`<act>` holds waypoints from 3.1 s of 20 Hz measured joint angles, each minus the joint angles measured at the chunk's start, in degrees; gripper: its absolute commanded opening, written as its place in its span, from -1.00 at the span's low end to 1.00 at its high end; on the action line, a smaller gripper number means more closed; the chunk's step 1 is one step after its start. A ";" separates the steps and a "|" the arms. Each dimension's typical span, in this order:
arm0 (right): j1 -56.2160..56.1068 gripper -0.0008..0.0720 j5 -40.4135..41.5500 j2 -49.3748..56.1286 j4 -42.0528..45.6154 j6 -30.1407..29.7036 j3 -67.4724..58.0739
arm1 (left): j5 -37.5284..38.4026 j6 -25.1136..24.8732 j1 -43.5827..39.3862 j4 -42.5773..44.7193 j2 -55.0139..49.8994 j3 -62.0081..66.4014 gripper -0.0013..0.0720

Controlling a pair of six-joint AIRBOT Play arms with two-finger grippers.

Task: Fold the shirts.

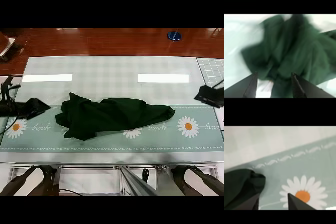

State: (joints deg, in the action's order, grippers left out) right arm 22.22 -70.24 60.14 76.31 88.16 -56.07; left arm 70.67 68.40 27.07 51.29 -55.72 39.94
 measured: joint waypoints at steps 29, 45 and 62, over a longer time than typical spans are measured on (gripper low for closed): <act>4.55 0.13 11.30 5.99 -23.37 -8.85 21.24 | -18.47 -3.08 -23.58 -16.09 -6.60 -20.02 -0.89; -4.37 -0.92 3.23 15.82 -24.72 -10.58 -10.08 | -13.29 -3.23 -21.05 -18.38 -2.43 -0.68 -0.89; -4.44 -0.92 -3.28 -18.86 -7.41 -4.02 -52.02 | -6.58 6.43 -4.90 0.04 20.46 58.07 -0.89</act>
State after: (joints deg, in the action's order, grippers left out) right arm 17.78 -73.52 41.28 68.90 84.14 -108.09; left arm 64.10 74.83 22.17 51.33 -35.27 98.02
